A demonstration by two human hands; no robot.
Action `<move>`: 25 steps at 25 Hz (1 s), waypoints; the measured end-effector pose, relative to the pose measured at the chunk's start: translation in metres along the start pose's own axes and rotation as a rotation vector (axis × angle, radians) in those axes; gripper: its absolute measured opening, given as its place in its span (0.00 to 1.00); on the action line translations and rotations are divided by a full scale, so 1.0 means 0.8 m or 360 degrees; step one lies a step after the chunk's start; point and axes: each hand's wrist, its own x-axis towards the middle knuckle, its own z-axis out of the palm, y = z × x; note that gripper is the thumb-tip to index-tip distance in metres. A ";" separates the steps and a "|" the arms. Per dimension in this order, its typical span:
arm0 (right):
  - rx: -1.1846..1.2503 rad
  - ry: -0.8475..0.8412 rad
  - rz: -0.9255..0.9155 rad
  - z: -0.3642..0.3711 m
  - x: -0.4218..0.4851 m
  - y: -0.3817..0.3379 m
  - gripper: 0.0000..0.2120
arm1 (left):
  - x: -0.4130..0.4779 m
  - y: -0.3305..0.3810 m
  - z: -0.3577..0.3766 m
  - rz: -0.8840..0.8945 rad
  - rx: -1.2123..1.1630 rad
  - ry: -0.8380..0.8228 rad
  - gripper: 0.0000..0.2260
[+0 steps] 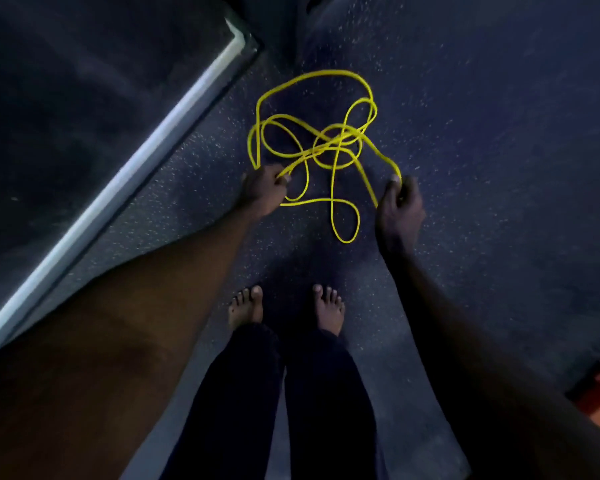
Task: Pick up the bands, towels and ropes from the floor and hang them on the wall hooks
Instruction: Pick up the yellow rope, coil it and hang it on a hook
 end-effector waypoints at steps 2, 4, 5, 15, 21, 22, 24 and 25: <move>-0.0020 -0.0020 0.0028 -0.026 -0.012 -0.054 0.11 | -0.035 0.023 -0.054 -0.0062 -0.0091 0.0025 0.09; -0.0044 -0.0099 -0.0009 -0.055 -0.022 -0.105 0.11 | -0.075 0.044 -0.105 -0.0111 -0.0222 0.0039 0.07; -0.0085 -0.0144 -0.0015 -0.069 -0.027 -0.132 0.11 | -0.096 0.053 -0.127 -0.0141 -0.0296 0.0052 0.08; -0.0365 -0.0956 -0.0514 -0.249 -0.125 -0.438 0.13 | -0.368 0.221 -0.396 -0.0299 -0.0575 0.0555 0.12; -0.0391 -0.1118 -0.0732 -0.333 -0.178 -0.539 0.14 | -0.547 0.251 -0.480 -0.0522 -0.0771 0.0984 0.12; -0.0305 -0.1076 -0.0698 -0.343 -0.176 -0.546 0.13 | -0.567 0.246 -0.484 -0.0603 -0.0859 0.1096 0.12; -0.0185 -0.0980 -0.0661 -0.385 -0.192 -0.575 0.11 | -0.636 0.236 -0.496 -0.0771 -0.1202 0.1362 0.11; -0.0090 -0.0944 -0.0616 -0.399 -0.197 -0.587 0.10 | -0.669 0.226 -0.502 -0.0812 -0.1384 0.1514 0.11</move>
